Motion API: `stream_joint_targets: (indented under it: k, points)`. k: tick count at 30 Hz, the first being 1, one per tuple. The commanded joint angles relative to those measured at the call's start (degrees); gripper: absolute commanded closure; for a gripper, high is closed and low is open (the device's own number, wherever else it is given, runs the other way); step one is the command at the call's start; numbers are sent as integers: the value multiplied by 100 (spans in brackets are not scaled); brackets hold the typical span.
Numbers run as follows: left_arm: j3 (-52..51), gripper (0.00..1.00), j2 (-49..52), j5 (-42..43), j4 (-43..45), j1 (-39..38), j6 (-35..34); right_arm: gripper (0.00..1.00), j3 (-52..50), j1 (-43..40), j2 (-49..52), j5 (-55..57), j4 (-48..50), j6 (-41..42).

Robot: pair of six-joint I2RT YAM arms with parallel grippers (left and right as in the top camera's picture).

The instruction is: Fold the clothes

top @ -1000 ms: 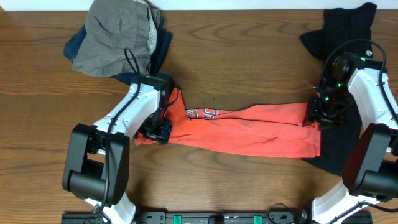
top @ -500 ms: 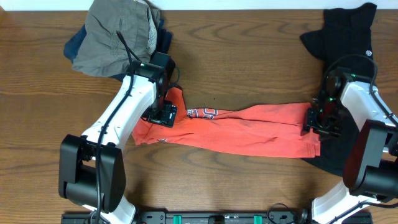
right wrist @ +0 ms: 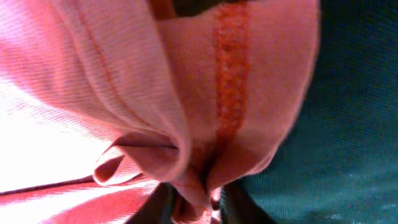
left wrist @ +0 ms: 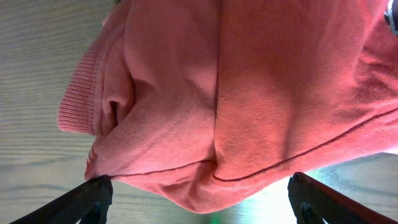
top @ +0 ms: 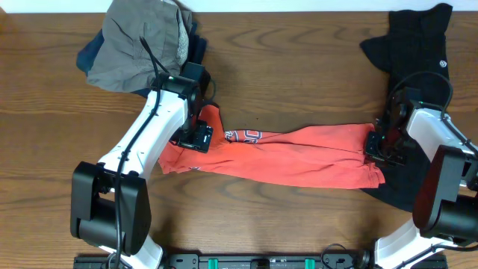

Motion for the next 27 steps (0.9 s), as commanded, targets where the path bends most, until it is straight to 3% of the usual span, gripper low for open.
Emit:
stream_joint_targets:
  k: [1,3,9,14,19,27]
  points:
    - [92,8,-66,-72,4,28,-26,92,15,-17,74,295,81,66]
    - [90,9,-66,-72,4,28,-26,99,127,-17,11,168,24,63]
    - [92,8,-66,-72,11,31,-28,99,527,-168,-557,127,-219,31]
    - [162,1,-66,-70,22,31,-28,99,931,-293,-1104,-282,-496,-345]
    - [562,2,-72,-68,-46,31,-31,99,1480,-358,-1231,-621,-1071,-752]
    - [1169,2,-120,-68,-116,31,-35,99,1746,492,-1231,-1027,-1318,-914]
